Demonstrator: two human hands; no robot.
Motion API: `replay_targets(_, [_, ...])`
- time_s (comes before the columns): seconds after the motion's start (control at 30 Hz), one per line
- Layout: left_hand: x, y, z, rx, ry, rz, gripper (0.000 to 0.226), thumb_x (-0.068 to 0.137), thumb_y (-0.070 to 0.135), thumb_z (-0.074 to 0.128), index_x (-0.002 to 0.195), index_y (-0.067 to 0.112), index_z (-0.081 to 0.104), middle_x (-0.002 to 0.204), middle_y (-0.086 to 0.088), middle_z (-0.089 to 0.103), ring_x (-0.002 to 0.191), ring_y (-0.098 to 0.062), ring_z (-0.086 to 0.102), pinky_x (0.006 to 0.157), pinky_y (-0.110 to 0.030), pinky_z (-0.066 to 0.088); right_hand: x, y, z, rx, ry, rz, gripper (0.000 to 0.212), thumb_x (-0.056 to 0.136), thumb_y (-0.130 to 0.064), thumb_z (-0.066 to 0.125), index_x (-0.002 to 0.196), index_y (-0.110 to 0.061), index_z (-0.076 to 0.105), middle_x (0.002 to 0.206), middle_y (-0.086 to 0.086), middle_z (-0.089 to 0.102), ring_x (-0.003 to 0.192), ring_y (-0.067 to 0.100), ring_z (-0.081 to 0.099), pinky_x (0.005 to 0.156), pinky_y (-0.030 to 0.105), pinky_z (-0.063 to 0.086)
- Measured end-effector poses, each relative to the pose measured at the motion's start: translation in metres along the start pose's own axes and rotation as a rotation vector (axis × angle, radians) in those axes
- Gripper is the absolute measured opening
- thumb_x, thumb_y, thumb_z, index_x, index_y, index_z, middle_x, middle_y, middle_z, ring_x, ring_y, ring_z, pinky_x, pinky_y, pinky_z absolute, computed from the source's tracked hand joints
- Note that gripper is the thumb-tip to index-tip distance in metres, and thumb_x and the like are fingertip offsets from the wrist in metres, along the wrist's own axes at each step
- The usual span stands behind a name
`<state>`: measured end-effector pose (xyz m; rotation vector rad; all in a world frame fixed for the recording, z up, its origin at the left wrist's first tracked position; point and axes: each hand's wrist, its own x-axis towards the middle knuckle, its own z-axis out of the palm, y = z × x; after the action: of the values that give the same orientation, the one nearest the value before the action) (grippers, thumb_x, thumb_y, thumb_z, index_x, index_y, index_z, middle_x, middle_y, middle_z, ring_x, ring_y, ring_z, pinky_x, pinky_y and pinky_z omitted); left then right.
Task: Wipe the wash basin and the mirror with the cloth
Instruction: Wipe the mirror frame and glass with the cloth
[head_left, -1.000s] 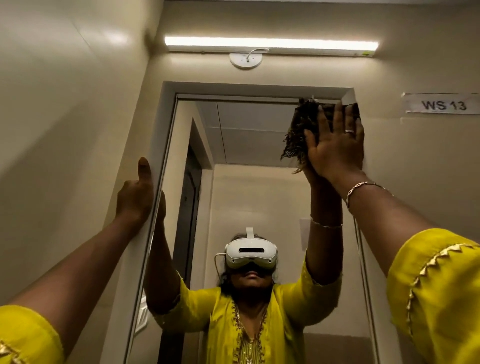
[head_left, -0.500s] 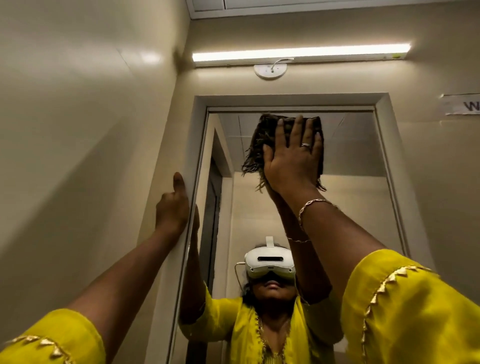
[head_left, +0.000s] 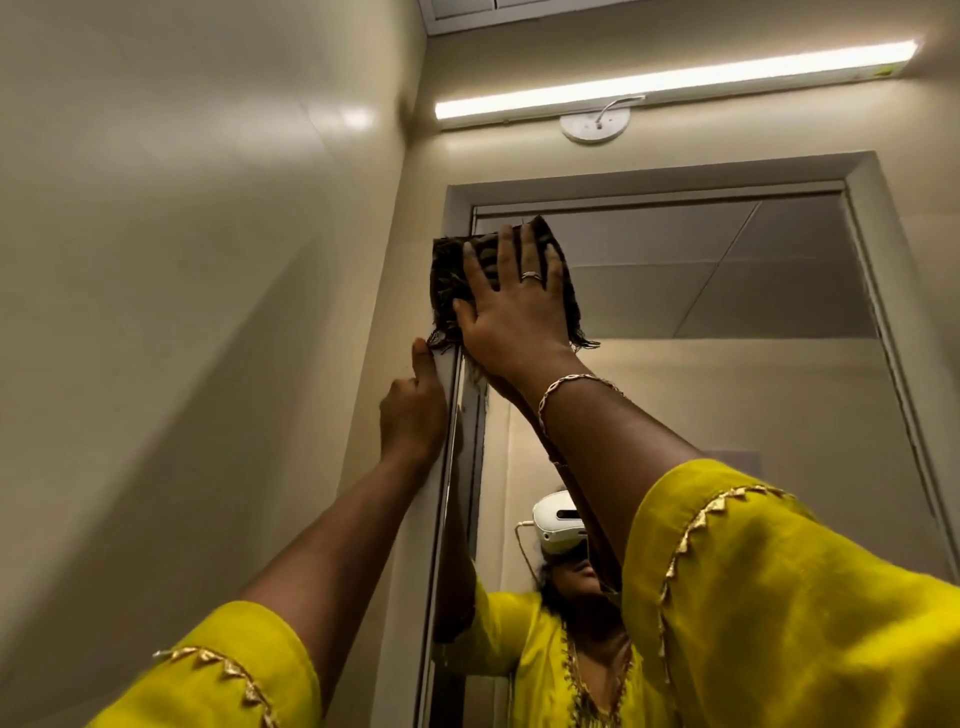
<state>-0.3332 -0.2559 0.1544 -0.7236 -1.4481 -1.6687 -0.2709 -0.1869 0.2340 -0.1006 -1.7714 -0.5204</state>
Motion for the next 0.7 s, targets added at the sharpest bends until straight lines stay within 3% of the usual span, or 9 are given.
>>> replay_targets(0.33, [-0.001,0.003,-0.001,0.033,0.018,-0.049,0.067,0.097,0.047,0.007,0.058,0.01,0.046,0.064,-0.01,0.05,0.067,-0.024,0.051,0.063,-0.03,0.036,-0.023,0.023,0.002,-0.025,0.024,-0.102,0.055,0.097,-0.044,0.024,0.147,-0.029,0.004,0.156,0.01,-0.007,0.143,0.027,-0.012,0.114,0.044,-0.009])
replay_targets(0.63, [-0.013,0.017,-0.003,0.137,0.022,-0.067,0.051,0.099,0.043,0.009,0.057,0.02,0.028,0.059,0.002,0.029,0.053,-0.006,0.027,0.05,-0.015,0.019,-0.053,0.082,-0.009,-0.06,0.082,-0.038,0.057,0.094,-0.046,0.021,0.147,-0.03,0.009,0.157,0.01,0.001,0.143,0.027,-0.006,0.114,0.042,-0.008])
replay_targets(0.7, [-0.014,0.019,-0.004,0.153,0.025,-0.071,0.056,0.099,0.043,0.009,0.06,0.014,0.037,0.061,-0.003,0.033,0.055,-0.008,0.03,0.051,-0.017,0.023,-0.06,0.099,-0.014,-0.062,0.082,-0.013,0.061,0.089,-0.048,0.017,0.147,-0.029,0.011,0.157,0.009,0.002,0.143,0.027,-0.005,0.114,0.042,-0.006])
